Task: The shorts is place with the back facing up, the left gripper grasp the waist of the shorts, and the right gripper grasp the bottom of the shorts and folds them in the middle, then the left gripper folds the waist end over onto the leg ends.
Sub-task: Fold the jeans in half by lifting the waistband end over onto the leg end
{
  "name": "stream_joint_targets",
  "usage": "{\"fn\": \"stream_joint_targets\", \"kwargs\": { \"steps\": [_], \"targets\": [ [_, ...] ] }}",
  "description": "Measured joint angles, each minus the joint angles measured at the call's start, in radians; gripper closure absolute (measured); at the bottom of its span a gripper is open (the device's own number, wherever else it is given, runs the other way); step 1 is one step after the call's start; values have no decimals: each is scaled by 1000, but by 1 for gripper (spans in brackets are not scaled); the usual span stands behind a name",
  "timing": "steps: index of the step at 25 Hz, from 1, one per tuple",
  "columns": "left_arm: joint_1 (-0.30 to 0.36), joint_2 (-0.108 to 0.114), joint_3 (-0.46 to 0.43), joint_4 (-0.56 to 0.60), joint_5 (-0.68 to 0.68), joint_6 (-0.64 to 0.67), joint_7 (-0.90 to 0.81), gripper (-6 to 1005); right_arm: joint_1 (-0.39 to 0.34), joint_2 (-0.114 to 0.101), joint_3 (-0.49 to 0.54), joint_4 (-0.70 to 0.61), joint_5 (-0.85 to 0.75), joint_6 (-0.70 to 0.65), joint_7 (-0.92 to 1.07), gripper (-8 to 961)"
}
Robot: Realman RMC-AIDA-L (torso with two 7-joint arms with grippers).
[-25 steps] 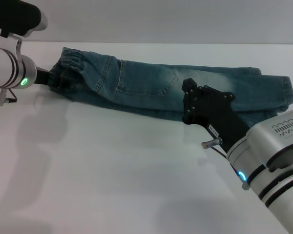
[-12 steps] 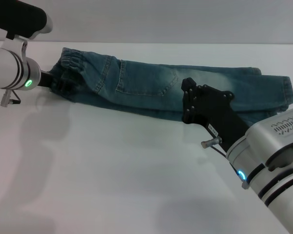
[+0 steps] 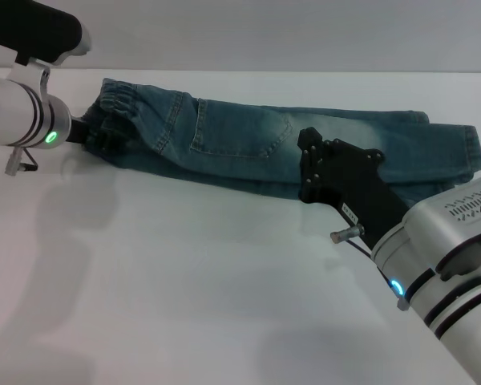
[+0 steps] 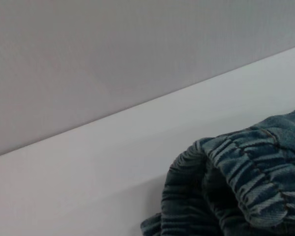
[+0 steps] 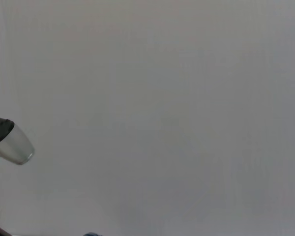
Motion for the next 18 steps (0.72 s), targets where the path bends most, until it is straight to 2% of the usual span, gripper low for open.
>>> {"fn": "stream_joint_targets", "kwargs": {
  "steps": [6,18],
  "targets": [
    [-31,0,-1,52,0,3,3,335,6,-1,0,0,0,9,0,954],
    [-36,1,-2,59,0,9,7,350,10,-4,3,0,3,13,0,955]
  ]
}}
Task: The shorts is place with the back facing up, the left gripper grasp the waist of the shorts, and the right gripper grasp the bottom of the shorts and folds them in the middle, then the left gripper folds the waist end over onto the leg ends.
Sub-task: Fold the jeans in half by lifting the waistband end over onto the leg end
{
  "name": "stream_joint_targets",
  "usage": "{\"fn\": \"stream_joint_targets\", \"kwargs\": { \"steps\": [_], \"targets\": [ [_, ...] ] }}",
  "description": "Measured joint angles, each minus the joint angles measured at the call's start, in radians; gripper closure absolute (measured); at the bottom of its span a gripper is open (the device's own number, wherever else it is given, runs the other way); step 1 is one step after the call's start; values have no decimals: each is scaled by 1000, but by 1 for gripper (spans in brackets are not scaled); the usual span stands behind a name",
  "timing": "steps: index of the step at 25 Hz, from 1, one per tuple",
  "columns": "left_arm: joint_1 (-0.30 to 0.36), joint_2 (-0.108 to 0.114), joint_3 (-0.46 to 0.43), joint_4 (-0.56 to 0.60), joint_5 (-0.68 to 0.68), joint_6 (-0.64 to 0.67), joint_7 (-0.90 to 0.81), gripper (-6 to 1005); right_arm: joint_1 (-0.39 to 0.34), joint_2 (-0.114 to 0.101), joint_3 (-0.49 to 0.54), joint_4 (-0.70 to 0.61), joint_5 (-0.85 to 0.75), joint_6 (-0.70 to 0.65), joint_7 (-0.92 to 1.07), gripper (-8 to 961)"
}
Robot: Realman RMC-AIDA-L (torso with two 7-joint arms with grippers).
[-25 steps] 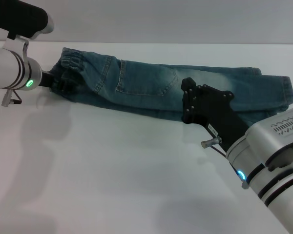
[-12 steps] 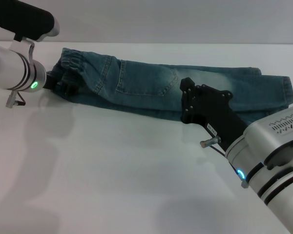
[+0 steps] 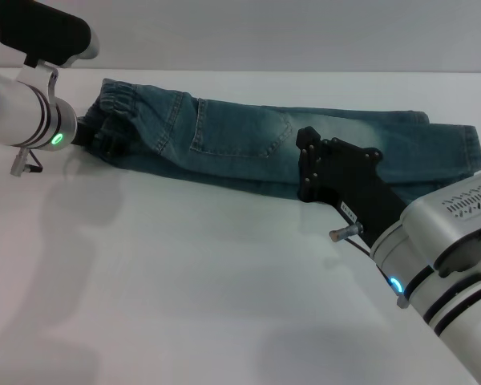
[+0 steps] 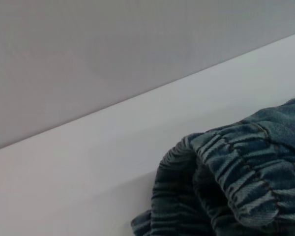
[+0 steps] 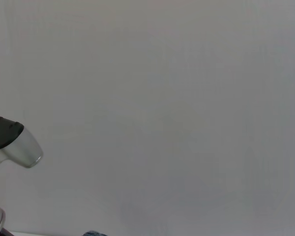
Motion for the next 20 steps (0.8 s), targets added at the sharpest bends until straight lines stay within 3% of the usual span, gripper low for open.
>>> {"fn": "stream_joint_targets", "kwargs": {
  "steps": [19,20],
  "targets": [
    [10,-3,3,13,4,64,-1,374,-9,-6,0,26,-3,0,0,953],
    [10,-3,4,14,5,67,-1,422,-9,-6,-1,27,-3,0,0,953]
  ]
}}
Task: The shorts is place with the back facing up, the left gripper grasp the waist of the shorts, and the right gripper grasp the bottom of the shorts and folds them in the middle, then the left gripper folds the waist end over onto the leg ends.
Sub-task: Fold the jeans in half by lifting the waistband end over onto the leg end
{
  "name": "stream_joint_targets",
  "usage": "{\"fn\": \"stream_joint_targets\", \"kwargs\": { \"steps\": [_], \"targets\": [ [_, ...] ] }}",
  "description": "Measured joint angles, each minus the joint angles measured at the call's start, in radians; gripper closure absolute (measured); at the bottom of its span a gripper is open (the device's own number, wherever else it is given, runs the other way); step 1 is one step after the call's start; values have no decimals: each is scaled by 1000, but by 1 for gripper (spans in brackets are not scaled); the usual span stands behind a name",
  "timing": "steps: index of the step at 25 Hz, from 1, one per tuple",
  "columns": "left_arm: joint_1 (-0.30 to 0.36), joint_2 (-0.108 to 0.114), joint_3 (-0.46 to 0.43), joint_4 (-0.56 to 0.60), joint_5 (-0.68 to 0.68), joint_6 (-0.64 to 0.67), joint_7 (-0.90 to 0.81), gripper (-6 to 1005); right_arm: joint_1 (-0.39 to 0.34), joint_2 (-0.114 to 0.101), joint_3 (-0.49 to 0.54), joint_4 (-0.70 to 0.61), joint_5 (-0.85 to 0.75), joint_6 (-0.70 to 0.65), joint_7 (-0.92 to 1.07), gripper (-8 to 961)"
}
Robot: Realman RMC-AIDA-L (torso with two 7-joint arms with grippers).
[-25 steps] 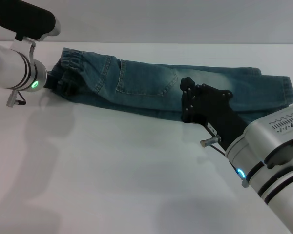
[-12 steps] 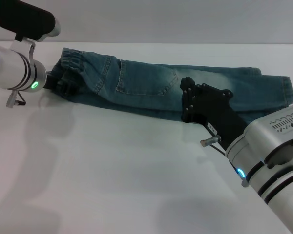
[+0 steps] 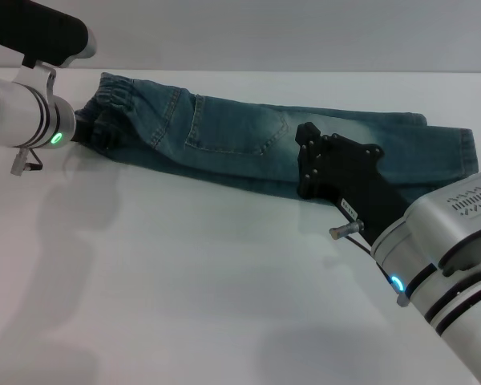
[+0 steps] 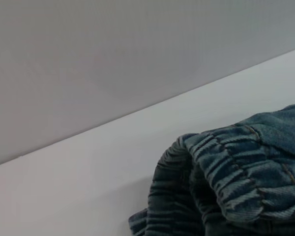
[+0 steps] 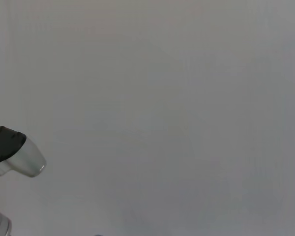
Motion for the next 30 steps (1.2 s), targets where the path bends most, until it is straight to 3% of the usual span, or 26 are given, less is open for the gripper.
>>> {"fn": "stream_joint_targets", "kwargs": {
  "steps": [4,10,21,23,30],
  "targets": [
    [1,-1,4,8,4,7,-1,612,0,0,-2,0,0,0,0,953],
    [11,-3,5,-1,4,10,-5,753,-1,0,-3,2,0,1,0,954],
    [76,-7,52,-139,-2,-13,-30,853,0,0,0,3,0,9,0,954],
    [82,-7,57,-149,-3,-15,-35,931,1,0,1,3,0,9,0,954],
    [129,-9,87,-239,-4,-44,-59,965,0,-1,1,3,0,9,0,954]
  ]
}}
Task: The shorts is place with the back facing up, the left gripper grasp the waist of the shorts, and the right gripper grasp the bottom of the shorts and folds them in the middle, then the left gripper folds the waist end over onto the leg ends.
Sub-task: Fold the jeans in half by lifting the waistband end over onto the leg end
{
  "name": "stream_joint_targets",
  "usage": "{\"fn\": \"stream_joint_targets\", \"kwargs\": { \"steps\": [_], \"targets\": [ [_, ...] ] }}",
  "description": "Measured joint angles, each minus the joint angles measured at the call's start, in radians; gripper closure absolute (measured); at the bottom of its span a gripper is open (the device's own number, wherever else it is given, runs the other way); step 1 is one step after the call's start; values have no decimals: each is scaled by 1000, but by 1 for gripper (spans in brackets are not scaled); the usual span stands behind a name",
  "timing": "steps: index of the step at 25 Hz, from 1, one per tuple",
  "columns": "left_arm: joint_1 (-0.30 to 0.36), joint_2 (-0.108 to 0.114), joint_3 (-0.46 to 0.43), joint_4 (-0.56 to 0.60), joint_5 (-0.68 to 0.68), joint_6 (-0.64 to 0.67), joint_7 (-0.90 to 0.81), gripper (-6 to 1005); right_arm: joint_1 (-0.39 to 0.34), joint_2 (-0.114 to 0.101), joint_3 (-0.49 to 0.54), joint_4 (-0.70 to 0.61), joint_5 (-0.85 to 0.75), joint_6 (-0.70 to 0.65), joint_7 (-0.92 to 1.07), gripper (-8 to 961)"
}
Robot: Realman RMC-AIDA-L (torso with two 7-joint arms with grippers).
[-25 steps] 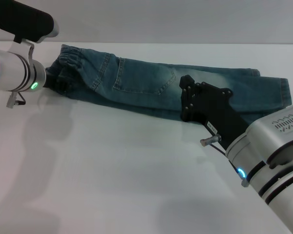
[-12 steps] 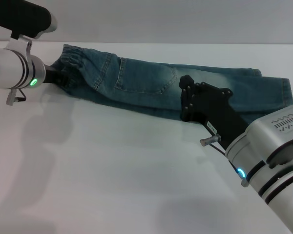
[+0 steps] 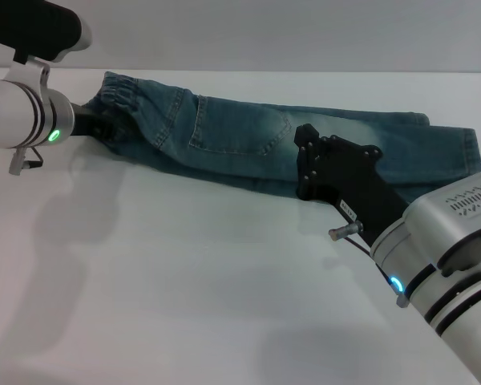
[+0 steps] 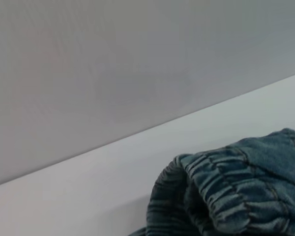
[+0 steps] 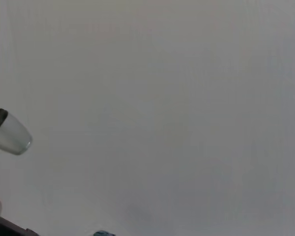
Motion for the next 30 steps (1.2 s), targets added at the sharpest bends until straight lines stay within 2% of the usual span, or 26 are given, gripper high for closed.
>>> {"fn": "stream_joint_targets", "kwargs": {
  "steps": [14,20,30],
  "targets": [
    [159,3,122,-364,6,-124,-79,964,13,6,-2,-12,1,25,0,954],
    [192,3,152,-469,7,-164,-90,964,46,9,-12,-26,1,46,0,954],
    [250,2,172,-613,8,-191,-91,965,124,51,-25,-105,-2,82,0,954]
  ]
}}
